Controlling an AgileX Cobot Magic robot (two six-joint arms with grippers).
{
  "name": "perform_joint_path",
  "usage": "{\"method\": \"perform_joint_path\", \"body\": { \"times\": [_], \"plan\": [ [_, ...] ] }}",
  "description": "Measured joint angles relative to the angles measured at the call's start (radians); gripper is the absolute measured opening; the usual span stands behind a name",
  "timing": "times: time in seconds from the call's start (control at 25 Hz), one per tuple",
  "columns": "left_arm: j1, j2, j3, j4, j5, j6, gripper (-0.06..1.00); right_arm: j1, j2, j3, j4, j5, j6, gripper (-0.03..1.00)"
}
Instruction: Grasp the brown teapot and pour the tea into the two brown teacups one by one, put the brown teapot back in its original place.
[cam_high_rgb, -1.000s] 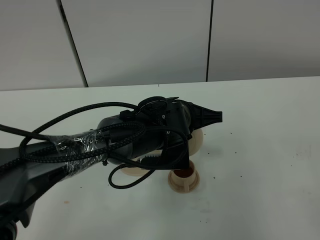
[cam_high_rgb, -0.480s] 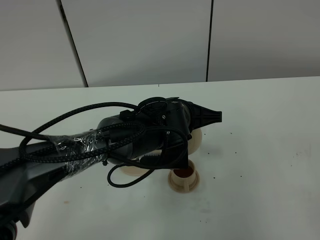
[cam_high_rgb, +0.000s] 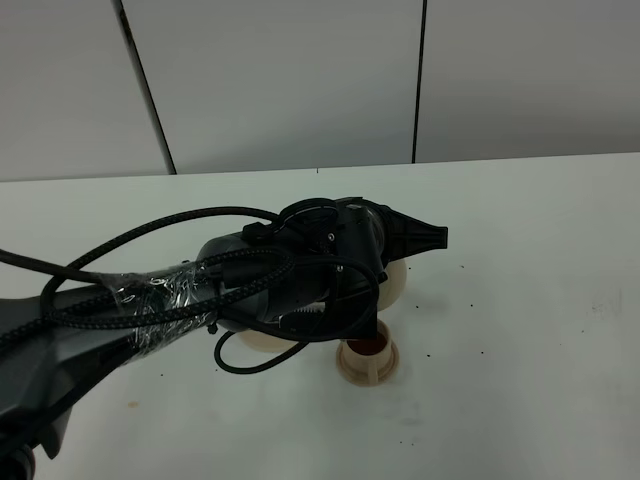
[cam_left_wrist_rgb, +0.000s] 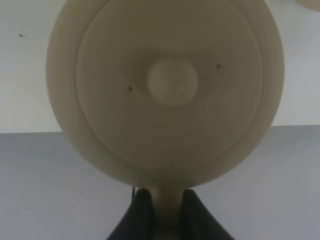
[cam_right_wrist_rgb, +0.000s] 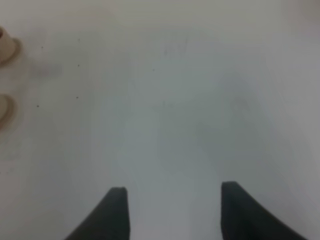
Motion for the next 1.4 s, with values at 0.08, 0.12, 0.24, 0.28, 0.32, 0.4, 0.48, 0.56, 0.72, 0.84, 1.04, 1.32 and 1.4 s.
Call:
{"method": "perform_joint_path", "body": {
  "times": [0.08, 0.12, 0.24, 0.28, 0.32, 0.4, 0.48, 0.56, 0.72, 0.84, 1.04, 1.32, 1.4],
  "plan": [
    [-0.001, 0.000, 0.000, 0.000, 0.000, 0.002, 0.17, 0.000, 0.000, 0.000, 0.000, 0.000, 0.000, 0.41],
    [-0.001, 0.000, 0.000, 0.000, 0.000, 0.002, 0.17, 0.000, 0.000, 0.000, 0.000, 0.000, 0.000, 0.41],
    [-0.004, 0.000, 0.000, 0.000, 0.000, 0.002, 0.17, 0.000, 0.000, 0.000, 0.000, 0.000, 0.000, 0.41],
    [-0.005, 0.000, 0.000, 0.000, 0.001, 0.003, 0.17, 0.000, 0.000, 0.000, 0.000, 0.000, 0.000, 0.41],
    [-0.007, 0.000, 0.000, 0.000, 0.001, 0.003, 0.17, 0.000, 0.000, 0.000, 0.000, 0.000, 0.000, 0.41],
    [-0.009, 0.000, 0.000, 0.000, 0.001, 0.005, 0.17, 0.000, 0.000, 0.000, 0.000, 0.000, 0.000, 0.41],
    [-0.009, 0.000, 0.000, 0.000, 0.003, 0.005, 0.17, 0.000, 0.000, 0.000, 0.000, 0.000, 0.000, 0.41],
    [-0.009, 0.000, 0.000, 0.000, 0.005, 0.005, 0.17, 0.000, 0.000, 0.000, 0.000, 0.000, 0.000, 0.41],
    [-0.009, 0.000, 0.000, 0.000, 0.008, 0.008, 0.17, 0.000, 0.000, 0.000, 0.000, 0.000, 0.000, 0.41],
    [-0.009, 0.000, 0.000, 0.000, 0.014, 0.012, 0.17, 0.000, 0.000, 0.000, 0.000, 0.000, 0.000, 0.41],
    [-0.009, 0.000, 0.000, 0.000, 0.023, 0.019, 0.17, 0.000, 0.000, 0.000, 0.000, 0.000, 0.000, 0.41],
    [-0.009, 0.000, 0.000, 0.001, 0.023, 0.025, 0.17, 0.000, 0.000, 0.000, 0.000, 0.000, 0.000, 0.41],
    [-0.009, 0.000, 0.000, 0.001, 0.023, 0.025, 0.17, 0.000, 0.000, 0.000, 0.000, 0.000, 0.000, 0.41]
  ]
}}
